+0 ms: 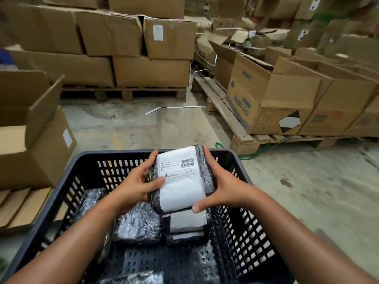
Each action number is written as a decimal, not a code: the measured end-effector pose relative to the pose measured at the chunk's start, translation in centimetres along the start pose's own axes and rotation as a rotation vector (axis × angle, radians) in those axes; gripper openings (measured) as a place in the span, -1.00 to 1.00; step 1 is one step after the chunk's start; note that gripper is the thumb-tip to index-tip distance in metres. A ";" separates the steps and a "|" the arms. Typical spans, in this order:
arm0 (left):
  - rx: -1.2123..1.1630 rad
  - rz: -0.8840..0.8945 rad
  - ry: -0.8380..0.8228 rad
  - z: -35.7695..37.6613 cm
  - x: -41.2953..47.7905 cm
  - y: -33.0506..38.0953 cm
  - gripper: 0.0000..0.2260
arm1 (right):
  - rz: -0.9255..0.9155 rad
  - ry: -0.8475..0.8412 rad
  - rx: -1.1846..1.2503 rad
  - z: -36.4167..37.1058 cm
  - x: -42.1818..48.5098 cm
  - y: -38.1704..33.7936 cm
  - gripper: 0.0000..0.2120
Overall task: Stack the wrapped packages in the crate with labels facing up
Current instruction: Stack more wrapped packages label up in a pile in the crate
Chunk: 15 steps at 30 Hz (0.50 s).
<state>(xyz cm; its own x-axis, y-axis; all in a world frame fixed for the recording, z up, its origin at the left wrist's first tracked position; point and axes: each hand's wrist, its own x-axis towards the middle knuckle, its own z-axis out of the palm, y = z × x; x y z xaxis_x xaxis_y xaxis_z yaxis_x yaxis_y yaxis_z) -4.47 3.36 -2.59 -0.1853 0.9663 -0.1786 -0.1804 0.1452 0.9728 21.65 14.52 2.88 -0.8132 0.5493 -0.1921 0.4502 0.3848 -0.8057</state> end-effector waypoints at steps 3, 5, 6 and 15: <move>0.127 0.048 0.000 0.3 0.3 -0.2 -0.19 | 0.020 0.061 -0.180 0.7 0.6 0.1 0.50; 0.276 0.107 -0.001 1.0 0.5 -0.8 -0.21 | 0.075 0.048 -0.201 1.0 0.7 0.6 0.48; 0.365 0.128 0.001 1.3 0.7 -1.3 -0.16 | 0.092 0.037 -0.187 1.2 0.7 1.1 0.48; 0.725 0.076 0.030 3.0 1.3 -4.8 -0.02 | 0.232 -0.007 -0.091 3.1 2.2 4.8 0.49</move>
<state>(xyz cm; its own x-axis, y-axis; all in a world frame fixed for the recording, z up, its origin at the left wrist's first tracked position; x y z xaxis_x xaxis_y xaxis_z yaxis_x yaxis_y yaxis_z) -0.93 4.56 -7.06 -0.2006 0.9745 -0.1006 0.5169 0.1925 0.8341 20.91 15.28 -3.17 -0.6866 0.6257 -0.3702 0.6562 0.3142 -0.6861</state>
